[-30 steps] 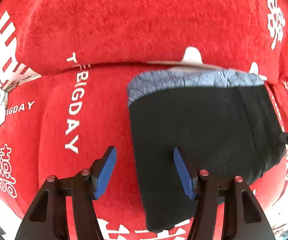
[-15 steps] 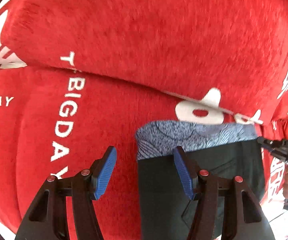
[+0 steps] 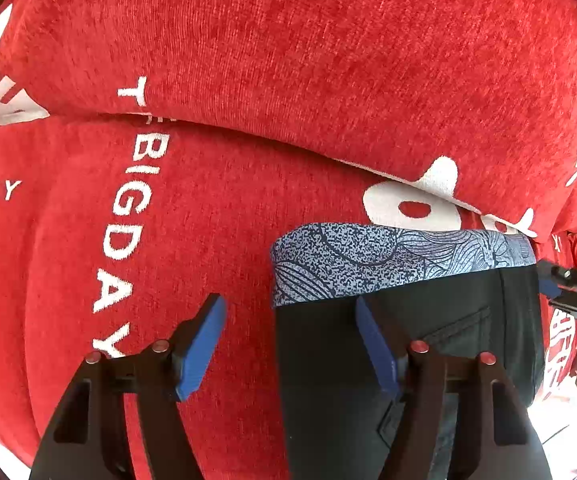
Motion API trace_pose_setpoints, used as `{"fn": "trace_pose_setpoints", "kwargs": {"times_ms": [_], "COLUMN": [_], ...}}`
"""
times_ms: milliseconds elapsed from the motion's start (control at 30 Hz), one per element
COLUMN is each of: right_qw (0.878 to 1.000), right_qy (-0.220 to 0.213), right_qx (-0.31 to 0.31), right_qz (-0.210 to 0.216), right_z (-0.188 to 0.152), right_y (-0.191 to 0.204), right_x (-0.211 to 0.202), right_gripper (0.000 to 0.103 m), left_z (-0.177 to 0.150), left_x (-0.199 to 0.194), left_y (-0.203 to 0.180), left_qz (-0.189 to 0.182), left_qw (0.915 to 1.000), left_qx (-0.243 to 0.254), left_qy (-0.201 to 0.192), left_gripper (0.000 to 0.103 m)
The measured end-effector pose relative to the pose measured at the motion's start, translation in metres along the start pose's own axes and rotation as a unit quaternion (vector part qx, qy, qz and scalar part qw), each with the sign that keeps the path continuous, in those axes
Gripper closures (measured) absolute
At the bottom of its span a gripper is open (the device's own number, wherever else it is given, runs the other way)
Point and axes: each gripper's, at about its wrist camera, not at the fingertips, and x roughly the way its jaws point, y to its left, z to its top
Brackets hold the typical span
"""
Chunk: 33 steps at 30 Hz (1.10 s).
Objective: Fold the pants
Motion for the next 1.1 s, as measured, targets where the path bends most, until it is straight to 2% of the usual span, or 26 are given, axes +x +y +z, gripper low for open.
{"fn": "trace_pose_setpoints", "kwargs": {"times_ms": [33,100,233,300,400,467,533,600,767,833,933,1100], "right_qw": [1.0,1.0,0.997,0.997,0.997,0.995,0.993,0.991,0.989,0.986,0.983,0.987], "right_qy": [0.002,-0.001,0.003,-0.001,-0.015,-0.016,-0.016,-0.018,-0.026,-0.031,-0.025,-0.023], "right_qx": [-0.005,-0.018,-0.052,-0.04,-0.044,-0.044,-0.044,-0.046,-0.044,-0.054,-0.071,-0.043], "right_qz": [-0.007,-0.01,-0.06,-0.059,-0.067,-0.084,-0.106,-0.122,-0.14,-0.157,-0.167,-0.156], "right_z": [0.0,-0.001,-0.009,-0.01,-0.015,-0.021,-0.028,-0.037,-0.066,-0.077,-0.094,-0.107], "right_y": [0.002,0.007,0.009,0.002,0.002,0.007,0.012,0.011,0.019,0.025,0.031,0.017], "right_x": [0.001,-0.004,0.0,0.006,0.005,0.001,-0.002,-0.01,-0.023,-0.025,-0.018,-0.017], "right_gripper": [0.077,0.082,0.084,0.084,0.083,0.081,0.065,0.059,0.059,0.054,0.052,0.047], "left_z": [0.0,0.0,-0.007,-0.01,-0.011,-0.01,-0.01,-0.011,-0.016,-0.019,-0.025,-0.041], "left_x": [0.0,-0.003,-0.002,0.008,0.017,0.016,0.013,0.009,0.002,-0.002,-0.005,-0.007], "left_y": [0.001,0.001,-0.01,-0.014,-0.012,-0.008,-0.01,-0.014,-0.027,-0.031,-0.036,-0.034], "left_qz": [-0.002,-0.003,0.01,0.027,0.034,0.027,0.032,0.043,0.066,0.065,0.06,0.061], "left_qw": [1.0,1.0,0.9996,0.9991,0.9992,0.9995,0.9993,0.9987,0.9971,0.9972,0.9976,0.9971], "left_qx": [-0.004,-0.005,0.027,0.032,0.017,0.004,0.009,0.02,0.034,0.03,0.024,0.028], "left_qy": [0.003,0.004,-0.003,0.002,0.008,0.014,0.016,0.018,0.019,0.021,0.025,0.036], "left_gripper": [0.034,0.034,0.034,0.028,0.021,0.021,0.021,0.021,0.021,0.021,0.021,0.021]}}
